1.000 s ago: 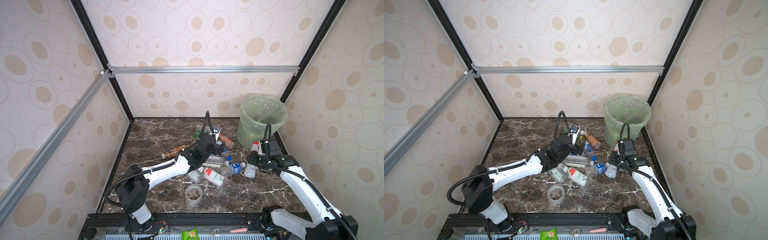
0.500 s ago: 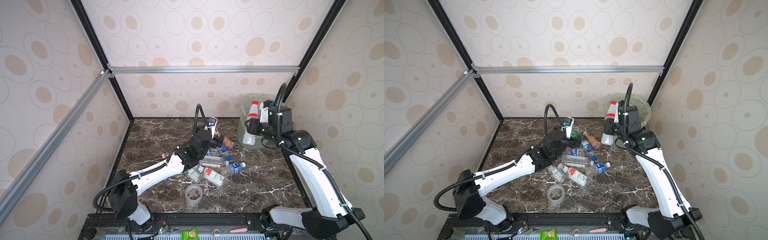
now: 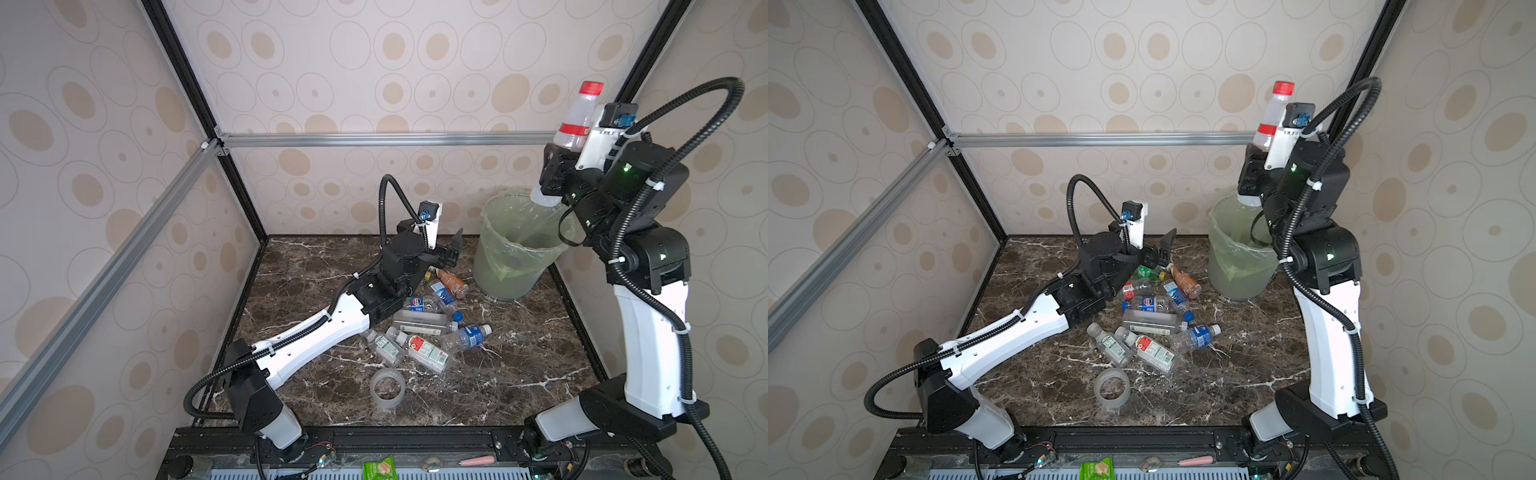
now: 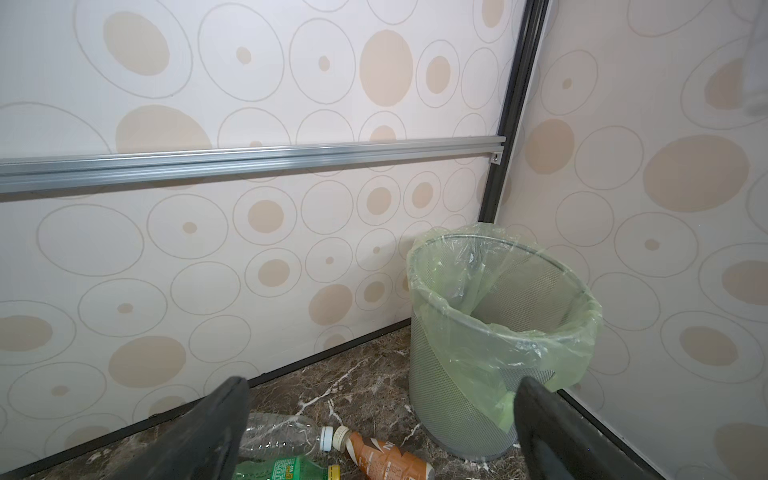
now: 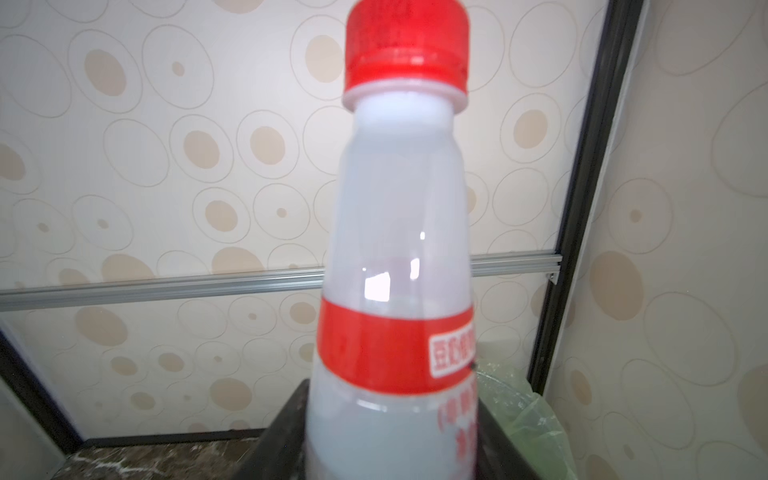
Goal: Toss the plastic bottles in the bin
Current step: 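Lift the red-capped bottle over the bin and release it with the right gripper, then return the right gripper over the pile while the left lowers to the coffee bottle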
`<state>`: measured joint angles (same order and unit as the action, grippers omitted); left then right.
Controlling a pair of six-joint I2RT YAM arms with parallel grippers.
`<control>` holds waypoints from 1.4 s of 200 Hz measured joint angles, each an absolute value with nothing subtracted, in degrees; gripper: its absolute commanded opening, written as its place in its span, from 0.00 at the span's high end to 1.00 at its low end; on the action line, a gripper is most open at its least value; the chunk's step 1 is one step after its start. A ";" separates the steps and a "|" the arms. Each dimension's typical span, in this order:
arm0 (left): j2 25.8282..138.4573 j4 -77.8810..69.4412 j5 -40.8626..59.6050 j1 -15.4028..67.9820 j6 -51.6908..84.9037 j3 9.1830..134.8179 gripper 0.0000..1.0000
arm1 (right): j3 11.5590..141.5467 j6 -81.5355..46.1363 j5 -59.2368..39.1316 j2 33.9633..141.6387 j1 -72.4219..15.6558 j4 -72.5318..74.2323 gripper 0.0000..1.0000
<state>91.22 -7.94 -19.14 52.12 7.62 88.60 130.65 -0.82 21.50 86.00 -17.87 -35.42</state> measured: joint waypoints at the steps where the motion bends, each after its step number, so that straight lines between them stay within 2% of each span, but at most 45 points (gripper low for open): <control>1: 91.24 -7.95 -19.11 52.12 7.62 88.62 0.01 | 130.26 -0.84 21.47 86.06 -17.63 -35.29 0.50; 10: 91.66 -7.73 -19.11 52.12 7.62 88.60 0.01 | 127.59 -0.99 21.47 86.67 -15.94 -34.54 0.48; 19: 92.05 -7.42 -19.11 52.12 7.62 88.60 0.01 | 125.10 -1.56 21.76 87.74 -13.72 -34.00 0.40; 24: 92.25 -7.14 -19.11 52.12 7.62 88.60 0.01 | 124.11 -2.37 21.96 88.86 -12.29 -34.11 0.28; 30: 92.49 -6.66 -19.09 52.12 7.62 88.60 0.01 | 123.79 -3.42 22.24 90.65 -10.68 -34.83 0.05; 33: 92.58 -6.44 -19.07 52.12 7.64 88.60 0.01 | 123.81 -3.51 22.46 91.70 -10.09 -35.07 0.00; 54: 92.97 -4.45 -18.26 52.12 7.66 88.60 0.01 | 128.27 -4.89 23.73 102.19 -7.46 -40.91 0.00; 71: 92.95 -3.79 -18.20 52.12 7.70 88.42 0.01 | 128.62 -4.62 24.03 105.32 -8.29 -43.68 0.00; 124: 92.47 -3.79 -17.65 52.12 8.49 86.30 0.01 | 142.74 -3.44 24.49 103.42 -11.57 -46.72 0.00; 280: 91.44 -2.61 -18.11 51.13 10.41 83.09 0.01 | 140.73 -3.86 24.18 103.22 -11.57 -48.73 0.00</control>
